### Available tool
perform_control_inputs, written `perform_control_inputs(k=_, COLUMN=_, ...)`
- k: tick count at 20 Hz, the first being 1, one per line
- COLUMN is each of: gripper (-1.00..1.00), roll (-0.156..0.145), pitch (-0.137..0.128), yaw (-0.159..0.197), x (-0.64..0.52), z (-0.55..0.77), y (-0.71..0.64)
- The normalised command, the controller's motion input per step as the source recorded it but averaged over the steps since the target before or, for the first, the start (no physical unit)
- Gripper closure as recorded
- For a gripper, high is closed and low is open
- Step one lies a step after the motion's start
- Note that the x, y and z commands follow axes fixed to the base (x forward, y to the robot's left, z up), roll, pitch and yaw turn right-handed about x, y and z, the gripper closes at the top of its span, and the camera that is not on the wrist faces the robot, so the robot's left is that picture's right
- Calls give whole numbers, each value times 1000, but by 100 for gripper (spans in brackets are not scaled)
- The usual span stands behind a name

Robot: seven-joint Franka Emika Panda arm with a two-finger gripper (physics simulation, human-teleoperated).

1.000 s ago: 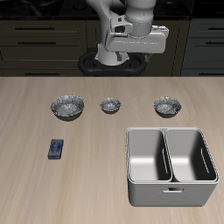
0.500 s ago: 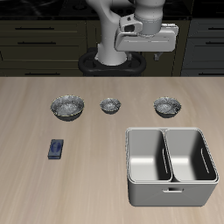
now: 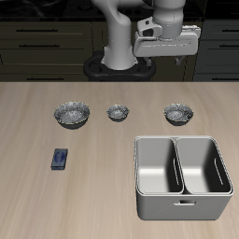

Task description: Place the middle-sized bowl in the left side of the drainer

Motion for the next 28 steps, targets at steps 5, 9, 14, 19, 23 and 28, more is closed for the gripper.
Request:
perform_control_inputs(k=5, gripper=-100, roll=13, pitch=0, yaw=-16, x=21, z=33, y=133)
perform_control_inputs(k=9, gripper=-100, roll=26, pitch=26, yaw=-24, x=-6, z=-118, y=140)
perform_control_inputs(k=14, gripper=-100, roll=29, pitch=20, yaw=-33, x=-24, z=-185, y=1)
perform_control_inputs(k=19, gripper=-100, roll=4, pitch=45, yaw=1, x=8, z=-346, y=51)
perform_control_inputs(k=23, gripper=-100, roll=23, pitch=41, yaw=9, x=4, z=-409, y=68)
perform_control_inputs(k=28, gripper=-100, roll=8, pitch=-1, yaw=-9, x=-48, z=-246, y=22)
